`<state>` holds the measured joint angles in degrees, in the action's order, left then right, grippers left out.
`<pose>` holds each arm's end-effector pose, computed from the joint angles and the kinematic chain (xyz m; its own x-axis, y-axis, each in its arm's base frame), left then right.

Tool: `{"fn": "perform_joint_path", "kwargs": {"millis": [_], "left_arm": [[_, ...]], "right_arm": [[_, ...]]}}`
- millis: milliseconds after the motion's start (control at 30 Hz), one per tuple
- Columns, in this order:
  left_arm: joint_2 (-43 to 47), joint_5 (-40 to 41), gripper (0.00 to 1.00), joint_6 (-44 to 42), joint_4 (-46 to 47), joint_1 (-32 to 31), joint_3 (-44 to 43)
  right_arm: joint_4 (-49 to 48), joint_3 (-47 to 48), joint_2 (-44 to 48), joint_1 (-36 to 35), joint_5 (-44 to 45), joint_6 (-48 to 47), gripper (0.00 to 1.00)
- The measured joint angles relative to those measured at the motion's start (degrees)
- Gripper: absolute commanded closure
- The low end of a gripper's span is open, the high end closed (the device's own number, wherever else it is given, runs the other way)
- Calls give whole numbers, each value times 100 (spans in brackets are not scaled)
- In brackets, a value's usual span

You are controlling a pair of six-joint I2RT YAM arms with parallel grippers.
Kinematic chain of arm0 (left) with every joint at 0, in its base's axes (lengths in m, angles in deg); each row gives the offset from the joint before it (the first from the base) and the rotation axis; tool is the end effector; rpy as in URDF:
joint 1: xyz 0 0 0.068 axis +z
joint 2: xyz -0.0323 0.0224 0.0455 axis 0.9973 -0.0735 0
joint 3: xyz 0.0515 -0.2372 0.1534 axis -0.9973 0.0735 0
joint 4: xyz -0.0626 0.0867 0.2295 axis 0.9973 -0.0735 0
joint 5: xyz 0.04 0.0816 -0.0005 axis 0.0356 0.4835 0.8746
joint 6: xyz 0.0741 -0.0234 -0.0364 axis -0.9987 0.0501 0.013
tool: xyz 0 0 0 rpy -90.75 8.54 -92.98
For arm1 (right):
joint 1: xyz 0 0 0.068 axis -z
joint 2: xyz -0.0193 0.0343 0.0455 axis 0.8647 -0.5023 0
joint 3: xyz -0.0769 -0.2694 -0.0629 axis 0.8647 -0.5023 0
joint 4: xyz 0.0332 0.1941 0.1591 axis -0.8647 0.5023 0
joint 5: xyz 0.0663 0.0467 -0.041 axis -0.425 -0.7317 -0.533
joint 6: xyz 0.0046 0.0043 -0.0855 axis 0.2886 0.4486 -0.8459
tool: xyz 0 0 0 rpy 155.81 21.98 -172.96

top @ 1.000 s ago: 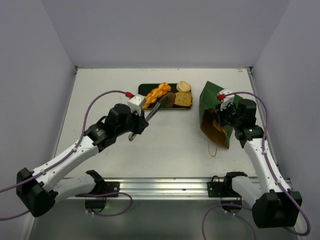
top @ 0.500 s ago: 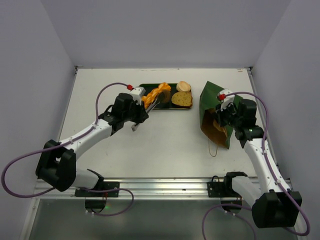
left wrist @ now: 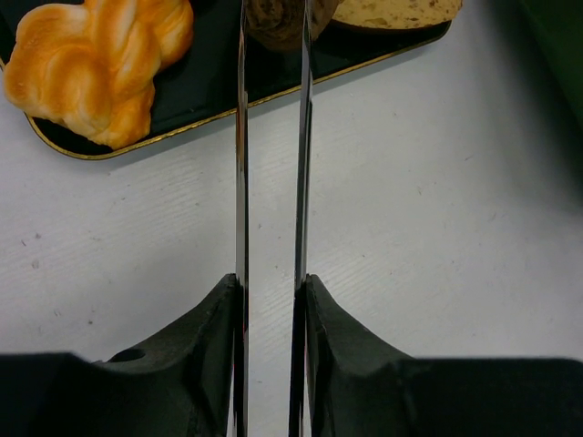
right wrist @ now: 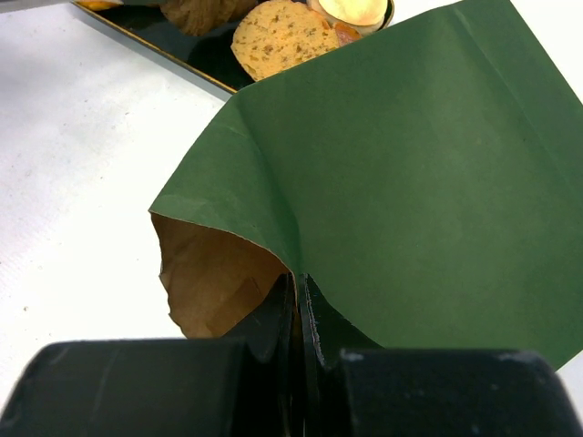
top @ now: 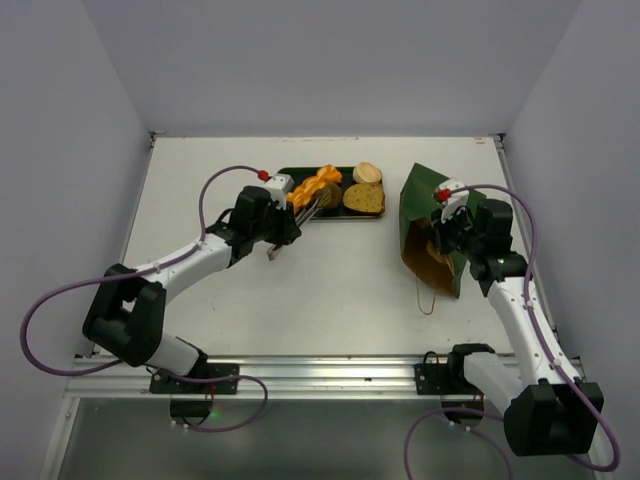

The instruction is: Take the fake bread out of the paper bag

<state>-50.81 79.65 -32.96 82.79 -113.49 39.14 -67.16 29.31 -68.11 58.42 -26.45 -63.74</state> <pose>0.2968 -0.1690 0.2214 -0.6824 -0.0144 -0.7308 0.3619 0.8620 -0.3549 0.2270 0.0377 0.2805 -0.3634 -0.2603 -0.8945 -0.5122 0.8579 -0.0416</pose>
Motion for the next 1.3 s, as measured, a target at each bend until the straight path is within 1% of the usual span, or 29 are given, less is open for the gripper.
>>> {"fn": "perform_joint_path", "kwargs": {"millis": [67,100,200,400,767,933,1033,1100,1200,1300], "left_arm": [[-33,0,62,20,20,7,0],[-46,-2,59,31,13,11,0],[-55,-2,55,44,13,26,0],[-52,4,51,44,11,33,-11],[114,37,50,28,-90,96,-350],[210,120,53,-31,-225,107,-476],[354,131,58,-66,-315,109,-511],[503,96,63,-68,-330,109,-516],[769,-118,70,-68,-341,111,-514],[1231,-496,74,-42,-330,105,-385]], "right_arm": [[0,0,0,0,0,0,96],[0,0,0,0,0,-2,96],[0,-2,0,0,-2,0,96],[0,-2,0,0,-2,0,96],[0,-2,0,7,-7,0,96],[0,-2,0,11,-13,0,95],[0,-2,0,13,-24,-2,96],[0,-2,0,13,-42,-4,95],[4,-2,0,26,-68,-11,95],[11,-2,0,35,-136,-46,94]]}}
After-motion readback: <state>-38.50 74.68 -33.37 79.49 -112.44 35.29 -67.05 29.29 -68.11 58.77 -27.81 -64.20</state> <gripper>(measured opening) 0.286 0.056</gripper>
